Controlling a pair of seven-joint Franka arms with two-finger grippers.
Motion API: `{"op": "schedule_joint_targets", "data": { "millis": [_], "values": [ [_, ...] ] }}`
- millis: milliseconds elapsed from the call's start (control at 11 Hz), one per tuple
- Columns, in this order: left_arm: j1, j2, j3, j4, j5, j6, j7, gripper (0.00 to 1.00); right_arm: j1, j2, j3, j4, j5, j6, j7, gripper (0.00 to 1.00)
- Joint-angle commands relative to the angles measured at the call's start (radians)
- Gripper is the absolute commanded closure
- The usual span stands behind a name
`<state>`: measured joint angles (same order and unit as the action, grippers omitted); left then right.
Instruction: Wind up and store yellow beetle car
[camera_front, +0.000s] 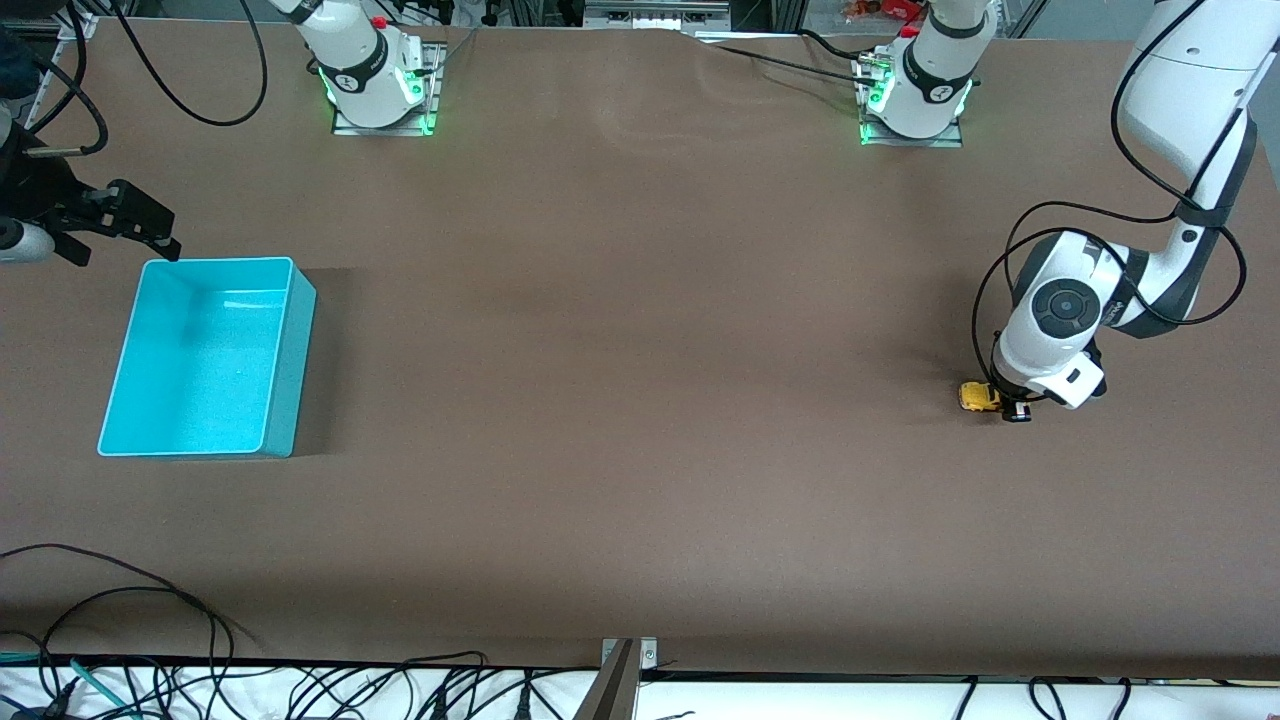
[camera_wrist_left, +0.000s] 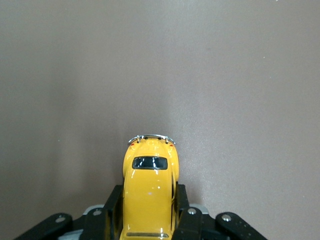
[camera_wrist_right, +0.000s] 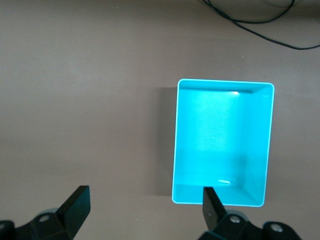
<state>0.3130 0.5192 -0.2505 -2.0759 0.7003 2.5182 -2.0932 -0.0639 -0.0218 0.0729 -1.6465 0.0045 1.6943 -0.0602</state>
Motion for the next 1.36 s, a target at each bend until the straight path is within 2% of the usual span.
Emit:
{"op": "schedule_joint_targets", "data": {
  "millis": [0,273,455,545,727,1273],
  "values": [
    [0.026,0.117,0.010,0.031,0.064,0.076,-0.014,1.00,-0.005,0.002,0.002,0.022,-0.011,-0.024,-0.012,0.00],
    [0.026,0.110,0.010,0.031,0.064,0.076,-0.016,1.00,-0.005,0.002,0.002,0.022,-0.011,-0.024,-0.012,0.00],
    [0.026,0.104,0.008,0.074,0.061,0.064,-0.019,0.14,-0.005,0.002,0.002,0.022,-0.011,-0.024,-0.012,0.00],
    [0.027,0.090,0.008,0.074,0.061,0.063,-0.016,0.05,-0.005,0.002,0.002,0.022,-0.011,-0.024,-0.012,0.00],
    [0.026,0.073,0.008,0.074,0.061,0.059,-0.016,0.00,-0.005,0.002,0.002,0.022,-0.011,-0.024,-0.012,0.00],
    [0.026,0.047,0.000,0.073,0.058,0.008,-0.016,0.00,-0.005,0.002,0.002,0.022,-0.011,-0.024,-0.012,0.00]
  ]
}}
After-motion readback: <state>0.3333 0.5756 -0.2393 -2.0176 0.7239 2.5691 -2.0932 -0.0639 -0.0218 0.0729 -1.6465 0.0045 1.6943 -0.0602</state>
